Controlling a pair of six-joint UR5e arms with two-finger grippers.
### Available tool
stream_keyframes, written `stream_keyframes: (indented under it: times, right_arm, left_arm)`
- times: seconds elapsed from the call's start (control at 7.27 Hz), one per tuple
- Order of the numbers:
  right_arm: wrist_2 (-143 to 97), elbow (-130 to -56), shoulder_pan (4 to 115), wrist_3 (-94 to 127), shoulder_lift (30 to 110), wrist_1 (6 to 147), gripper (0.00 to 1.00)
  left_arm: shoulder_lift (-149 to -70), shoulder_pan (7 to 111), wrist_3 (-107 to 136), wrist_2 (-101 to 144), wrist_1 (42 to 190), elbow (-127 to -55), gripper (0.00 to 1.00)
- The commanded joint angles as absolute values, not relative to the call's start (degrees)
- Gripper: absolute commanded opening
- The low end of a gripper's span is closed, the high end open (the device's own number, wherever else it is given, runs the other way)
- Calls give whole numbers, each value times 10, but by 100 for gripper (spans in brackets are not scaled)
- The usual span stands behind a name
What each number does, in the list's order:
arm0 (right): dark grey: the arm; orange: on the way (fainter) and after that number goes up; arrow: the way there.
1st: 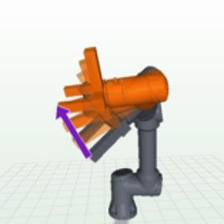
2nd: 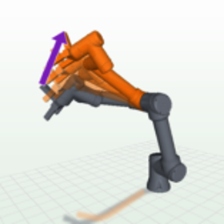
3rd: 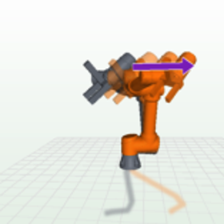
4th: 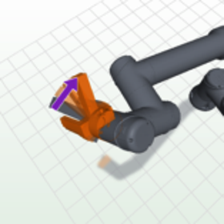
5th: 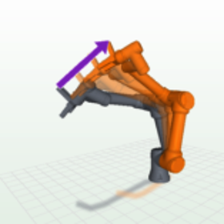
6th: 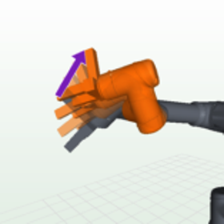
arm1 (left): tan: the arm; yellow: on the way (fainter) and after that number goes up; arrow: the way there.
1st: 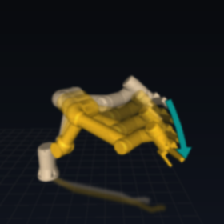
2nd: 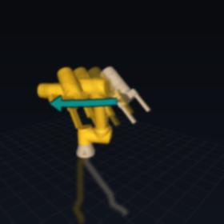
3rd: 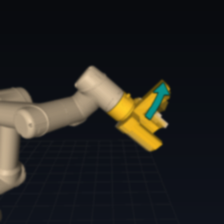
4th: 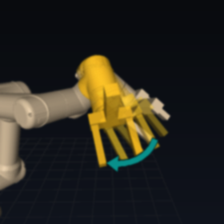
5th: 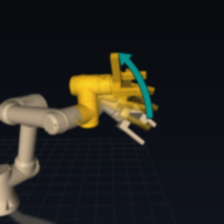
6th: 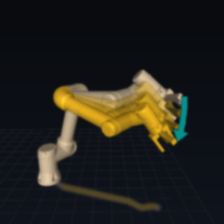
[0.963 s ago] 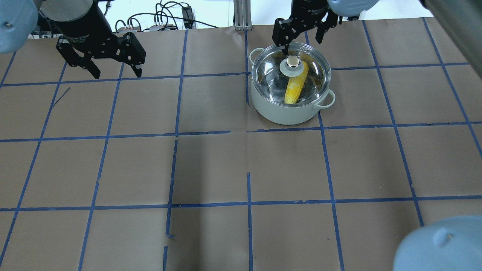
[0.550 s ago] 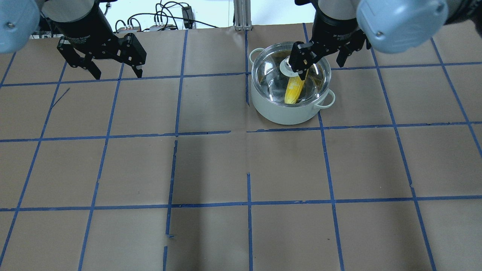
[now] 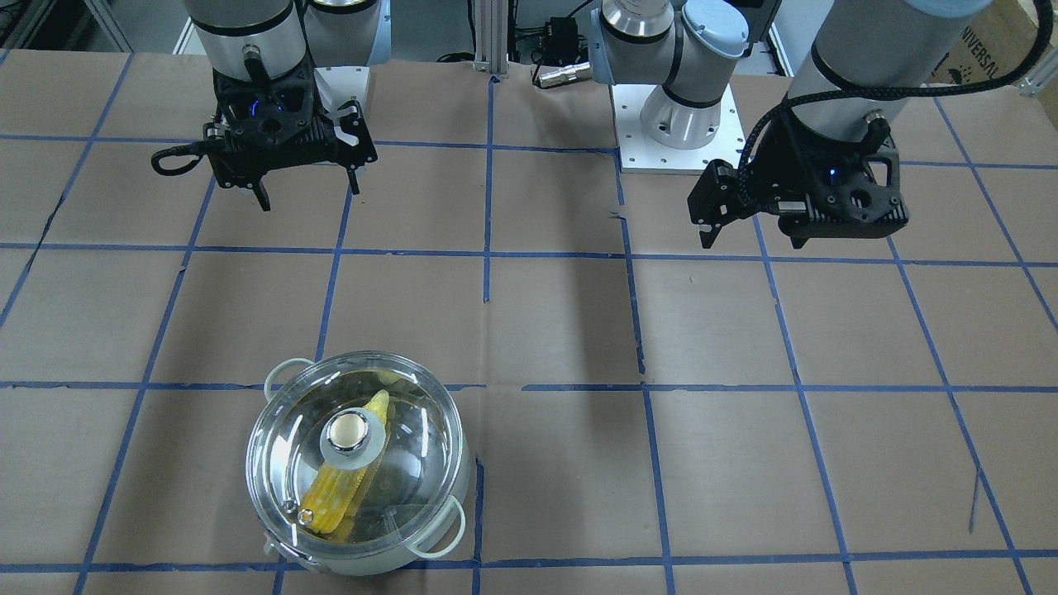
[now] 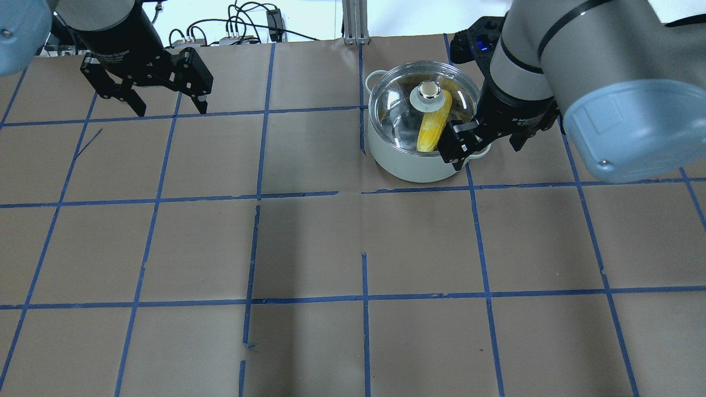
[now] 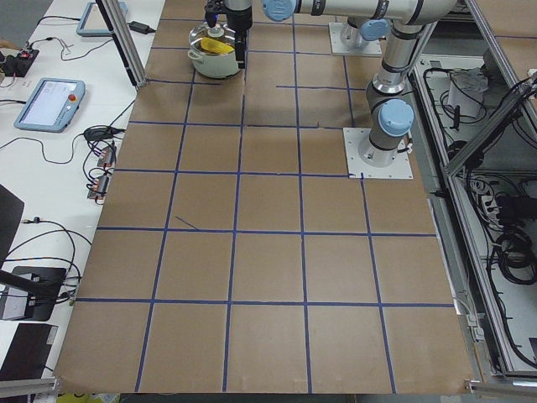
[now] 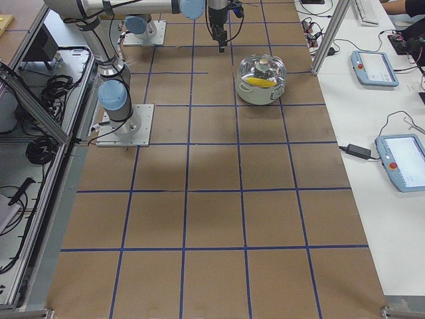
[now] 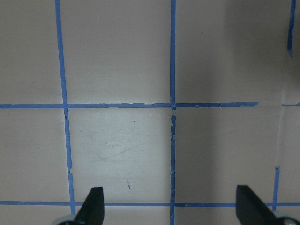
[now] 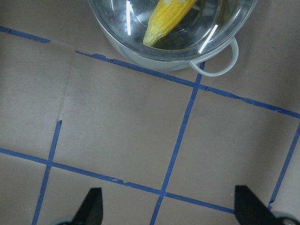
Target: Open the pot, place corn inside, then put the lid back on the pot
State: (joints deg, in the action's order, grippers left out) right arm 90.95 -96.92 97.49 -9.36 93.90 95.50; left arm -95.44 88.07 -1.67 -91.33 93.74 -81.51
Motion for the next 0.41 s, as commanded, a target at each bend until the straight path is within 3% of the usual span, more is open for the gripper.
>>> stream_keyframes:
  times: [0.0,0.28]
  right_arm:
    - [909,-973,975,-93,941,958,100]
    - [908,-973,975,-93,942,958,100]
  left_arm:
    - [-952,881,-16,-911,939,-813,100]
    - [-920,882,-17,-904,956,-822,100]
